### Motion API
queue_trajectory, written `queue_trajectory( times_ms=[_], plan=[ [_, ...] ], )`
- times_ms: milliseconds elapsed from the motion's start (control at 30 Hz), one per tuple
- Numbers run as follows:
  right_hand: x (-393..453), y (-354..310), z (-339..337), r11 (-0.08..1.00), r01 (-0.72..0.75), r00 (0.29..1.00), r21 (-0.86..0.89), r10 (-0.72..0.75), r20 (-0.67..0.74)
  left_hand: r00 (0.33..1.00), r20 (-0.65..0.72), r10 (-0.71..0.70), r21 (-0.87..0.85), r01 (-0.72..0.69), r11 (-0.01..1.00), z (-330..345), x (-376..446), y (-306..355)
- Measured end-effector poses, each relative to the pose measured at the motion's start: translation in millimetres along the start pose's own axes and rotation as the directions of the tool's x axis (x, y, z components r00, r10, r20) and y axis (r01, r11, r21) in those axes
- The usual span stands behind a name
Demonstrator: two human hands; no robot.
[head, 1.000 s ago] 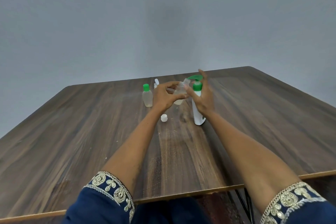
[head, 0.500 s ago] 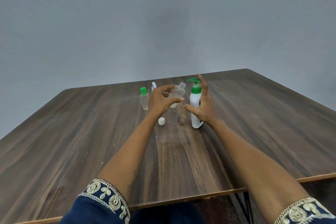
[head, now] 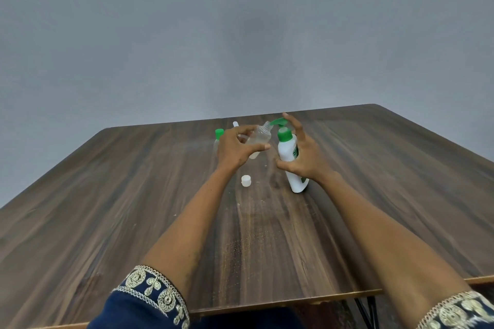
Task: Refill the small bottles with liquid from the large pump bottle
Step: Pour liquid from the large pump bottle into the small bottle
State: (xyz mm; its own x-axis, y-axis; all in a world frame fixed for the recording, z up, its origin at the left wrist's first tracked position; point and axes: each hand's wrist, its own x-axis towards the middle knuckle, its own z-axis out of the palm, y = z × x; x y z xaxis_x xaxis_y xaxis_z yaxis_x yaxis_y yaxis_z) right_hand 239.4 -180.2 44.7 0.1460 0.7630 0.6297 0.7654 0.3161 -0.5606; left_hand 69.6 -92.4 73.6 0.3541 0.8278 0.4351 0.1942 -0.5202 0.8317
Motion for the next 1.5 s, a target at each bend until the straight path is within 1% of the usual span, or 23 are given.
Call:
queue_trajectory(
  times_ms=[100, 333, 533, 700, 767, 933, 1133, 1267, 1367, 1500],
  plan=[
    [4.4, -1.0, 2.8, 1.0, 0.004, 0.999, -0.031, -0.003, 0.046, 1.0, -0.005, 0.009, 0.01, -0.009, 1.0, -4.2, 0.9, -5.7],
    [14.4, -4.7, 9.5, 0.98, 0.033, 0.988, -0.194, -0.002, 0.157, 0.998, -0.024, -0.054, -0.024, 0.053, 0.998, -13.1, -2.1, -23.1],
    [24.0, -16.7, 18.7, 0.972, 0.065, 0.987, -0.227, -0.03, 0.155, 0.997, -0.039, -0.068, -0.015, 0.067, 0.998, -18.6, -4.3, -32.3],
    [22.1, -15.0, 22.3, 0.964, 0.066, 0.985, -0.257, -0.023, 0.169, 0.995, -0.047, -0.084, -0.014, 0.084, 0.996, -18.7, -1.7, -37.7],
    [22.1, -15.3, 22.9, 0.968, 0.064, 0.985, -0.242, -0.022, 0.173, 0.995, -0.049, -0.089, -0.013, 0.088, 0.996, -16.6, -0.4, -37.1],
    [22.5, -13.1, 25.8, 0.991, 0.01, 0.987, -0.137, 0.013, 0.162, 0.993, -0.062, -0.105, -0.028, 0.103, 0.994, -11.1, -0.5, -36.2],
    [20.0, -11.8, 31.2, 0.999, 0.033, 0.99, -0.032, -0.028, 0.137, 0.99, -0.072, -0.119, -0.036, 0.116, 0.993, -10.0, -3.3, -34.0],
    [20.8, -14.8, 33.7, 0.999, 0.027, 0.992, -0.042, -0.022, 0.123, 0.987, -0.077, -0.143, -0.013, 0.143, 0.99, -13.3, -5.2, -35.9],
    [19.6, -15.2, 35.6, 0.996, 0.015, 0.994, -0.088, -0.006, 0.108, 0.985, -0.074, -0.156, -0.001, 0.157, 0.988, -15.4, -7.7, -39.6],
    [20.8, -17.7, 36.7, 0.993, 0.02, 0.988, -0.116, -0.002, 0.154, 0.98, -0.08, -0.181, -0.013, 0.181, 0.983, -16.5, -11.4, -48.5]
  ],
)
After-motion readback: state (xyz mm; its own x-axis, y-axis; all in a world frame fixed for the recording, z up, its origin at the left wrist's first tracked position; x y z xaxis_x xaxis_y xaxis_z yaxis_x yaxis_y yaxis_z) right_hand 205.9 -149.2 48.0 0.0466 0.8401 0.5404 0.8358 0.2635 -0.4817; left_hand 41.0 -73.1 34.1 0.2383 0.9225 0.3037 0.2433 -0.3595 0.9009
